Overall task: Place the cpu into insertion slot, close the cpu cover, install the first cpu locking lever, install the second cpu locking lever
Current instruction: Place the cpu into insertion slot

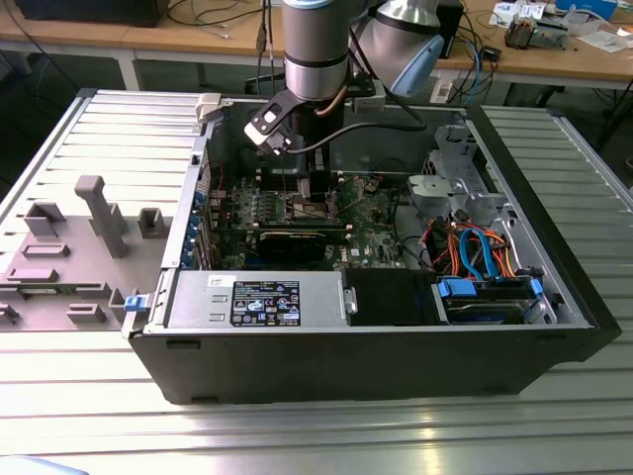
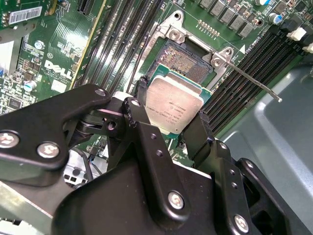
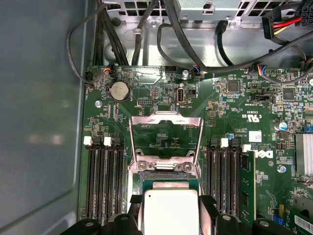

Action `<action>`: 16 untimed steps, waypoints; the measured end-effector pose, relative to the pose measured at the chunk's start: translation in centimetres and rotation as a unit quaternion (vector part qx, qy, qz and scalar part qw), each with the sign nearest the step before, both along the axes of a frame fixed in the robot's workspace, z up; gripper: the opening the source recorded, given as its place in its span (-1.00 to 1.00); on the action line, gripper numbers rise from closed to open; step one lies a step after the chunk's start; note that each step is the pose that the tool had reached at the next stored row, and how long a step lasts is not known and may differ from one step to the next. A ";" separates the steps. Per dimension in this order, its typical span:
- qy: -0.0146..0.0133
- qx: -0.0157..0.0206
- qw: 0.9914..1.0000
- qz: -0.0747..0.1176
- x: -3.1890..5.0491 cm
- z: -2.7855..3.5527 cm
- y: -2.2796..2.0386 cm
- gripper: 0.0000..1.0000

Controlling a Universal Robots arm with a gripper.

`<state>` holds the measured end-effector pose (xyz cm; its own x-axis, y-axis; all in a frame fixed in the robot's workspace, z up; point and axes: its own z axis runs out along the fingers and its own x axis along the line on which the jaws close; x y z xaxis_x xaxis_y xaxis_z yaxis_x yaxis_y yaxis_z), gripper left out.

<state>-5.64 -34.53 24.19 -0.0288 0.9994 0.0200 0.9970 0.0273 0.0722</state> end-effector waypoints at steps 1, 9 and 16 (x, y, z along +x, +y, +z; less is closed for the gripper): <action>0.000 0.000 1.000 0.000 0.00 0.00 0.00 0.09; 0.000 0.000 1.000 -0.006 -0.07 -1.16 0.08 0.09; 0.000 0.000 1.000 -0.006 -0.47 -2.18 0.20 0.09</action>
